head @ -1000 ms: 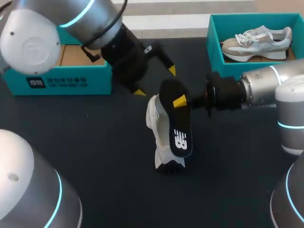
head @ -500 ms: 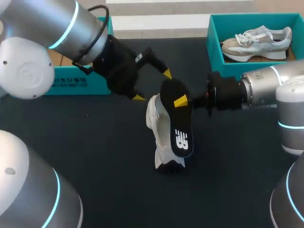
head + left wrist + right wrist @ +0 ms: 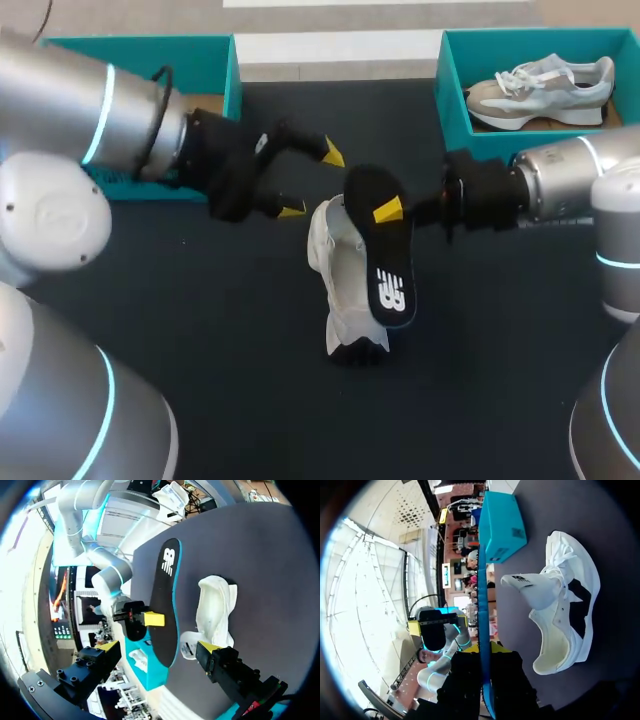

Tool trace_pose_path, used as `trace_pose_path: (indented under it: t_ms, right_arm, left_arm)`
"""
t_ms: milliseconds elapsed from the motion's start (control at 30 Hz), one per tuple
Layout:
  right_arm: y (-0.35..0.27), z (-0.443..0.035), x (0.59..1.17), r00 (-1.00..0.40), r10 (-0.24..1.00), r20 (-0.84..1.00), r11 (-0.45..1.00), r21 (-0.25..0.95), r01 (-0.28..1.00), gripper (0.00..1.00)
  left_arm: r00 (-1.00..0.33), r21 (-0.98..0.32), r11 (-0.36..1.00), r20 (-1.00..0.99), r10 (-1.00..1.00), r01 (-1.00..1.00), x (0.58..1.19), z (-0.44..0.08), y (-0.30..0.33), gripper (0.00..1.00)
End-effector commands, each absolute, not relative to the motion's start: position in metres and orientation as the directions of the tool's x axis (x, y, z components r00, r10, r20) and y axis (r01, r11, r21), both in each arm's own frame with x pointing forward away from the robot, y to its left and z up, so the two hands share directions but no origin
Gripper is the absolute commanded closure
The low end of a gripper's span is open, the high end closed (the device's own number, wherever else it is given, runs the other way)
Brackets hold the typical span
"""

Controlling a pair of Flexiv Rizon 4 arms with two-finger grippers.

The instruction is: Take the shoe out of the shoebox, open the shoe tongue, remove and reinsert the insole, then place the shoe into the shoebox

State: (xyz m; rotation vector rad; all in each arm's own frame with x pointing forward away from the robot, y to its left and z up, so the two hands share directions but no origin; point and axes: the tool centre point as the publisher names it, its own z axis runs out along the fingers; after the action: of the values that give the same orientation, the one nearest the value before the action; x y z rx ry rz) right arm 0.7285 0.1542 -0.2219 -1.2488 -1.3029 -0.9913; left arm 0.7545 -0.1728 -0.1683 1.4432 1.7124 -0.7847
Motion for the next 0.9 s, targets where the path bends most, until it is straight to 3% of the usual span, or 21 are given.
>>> trace_pose_path:
  t_ms: [33,267,900]
  right_arm:
    - [0.152,-0.220,0.730,0.093,0.123,0.988,0.122,-0.108,0.987,1.00]
    - [0.158,-0.207,0.729,0.107,0.121,0.987,0.131,-0.123,0.984,1.00]
    - [0.159,-0.204,0.709,0.042,0.103,0.994,0.046,-0.047,0.998,1.00]
  left_arm:
    - [-0.016,0.017,0.184,-0.984,0.176,0.983,0.746,-0.173,-0.167,0.00]
    - [-0.063,-0.045,0.237,-0.996,0.068,0.970,0.747,-0.172,-0.176,0.00]
    - [-0.075,-0.062,0.222,-0.996,0.051,0.973,0.751,-0.178,-0.176,0.00]
